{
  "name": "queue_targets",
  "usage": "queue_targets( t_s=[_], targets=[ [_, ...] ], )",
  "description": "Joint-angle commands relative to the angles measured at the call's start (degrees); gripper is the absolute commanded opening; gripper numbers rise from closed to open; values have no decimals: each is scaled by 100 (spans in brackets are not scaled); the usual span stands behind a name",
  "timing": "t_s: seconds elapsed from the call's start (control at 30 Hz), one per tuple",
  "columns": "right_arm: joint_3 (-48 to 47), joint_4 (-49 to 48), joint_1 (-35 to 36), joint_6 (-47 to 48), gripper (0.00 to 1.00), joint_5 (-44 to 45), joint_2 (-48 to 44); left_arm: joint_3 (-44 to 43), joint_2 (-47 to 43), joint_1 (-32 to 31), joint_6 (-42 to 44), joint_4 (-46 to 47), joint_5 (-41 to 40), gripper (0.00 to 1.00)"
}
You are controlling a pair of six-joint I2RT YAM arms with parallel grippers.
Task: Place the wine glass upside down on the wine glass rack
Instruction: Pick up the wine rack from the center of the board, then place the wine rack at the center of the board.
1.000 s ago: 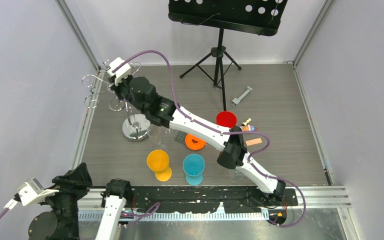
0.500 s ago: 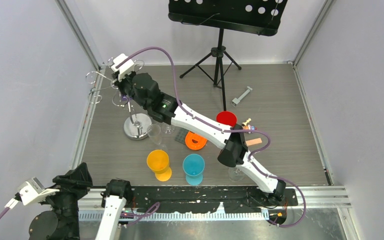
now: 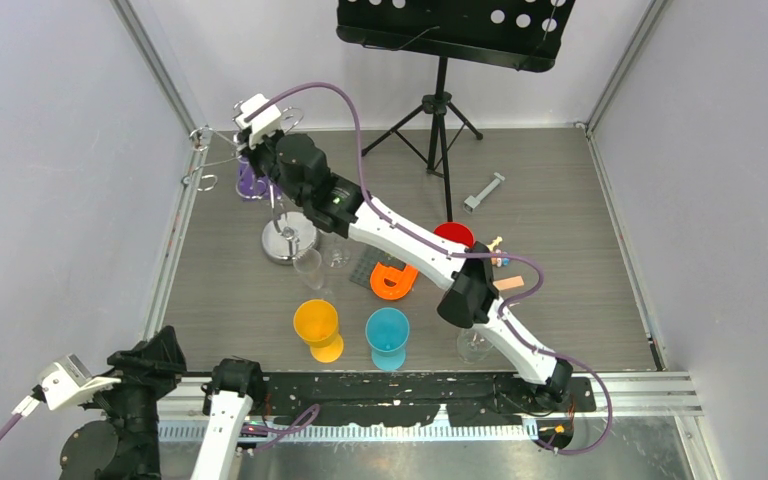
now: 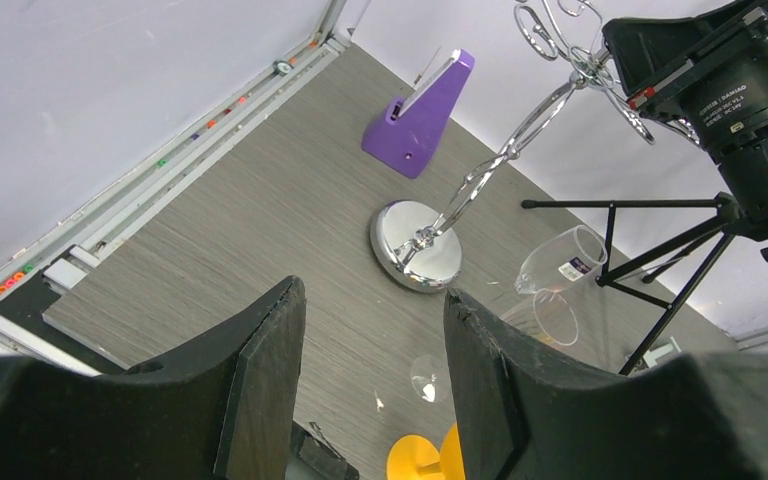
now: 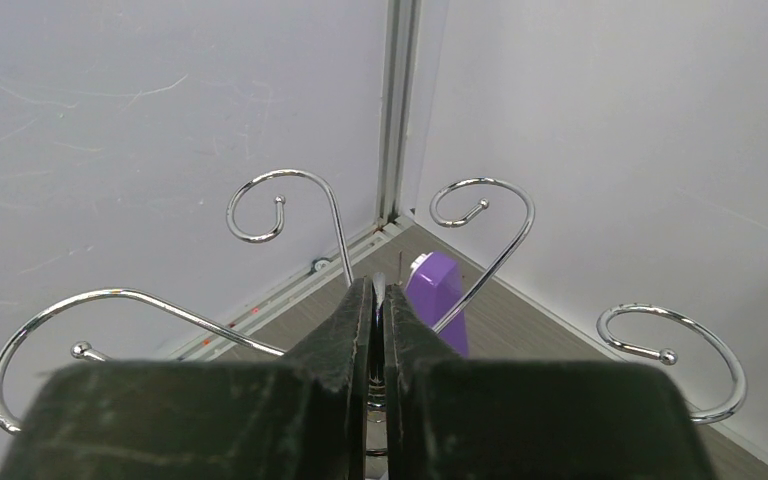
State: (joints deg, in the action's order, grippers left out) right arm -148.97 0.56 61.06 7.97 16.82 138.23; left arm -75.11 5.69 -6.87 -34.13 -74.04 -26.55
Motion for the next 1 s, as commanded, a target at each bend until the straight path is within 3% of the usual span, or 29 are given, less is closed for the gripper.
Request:
queue_targets(
  t_s=[0.0,0.97],
  targets=[
    [-533,-1527,-129,50,5,-11,-1058,81,-114,-25,-63,74,-5,53],
    [-290,-1274,-909,368,5,-11,-1420,155,-74,-25,-94,212,97,53]
  ],
)
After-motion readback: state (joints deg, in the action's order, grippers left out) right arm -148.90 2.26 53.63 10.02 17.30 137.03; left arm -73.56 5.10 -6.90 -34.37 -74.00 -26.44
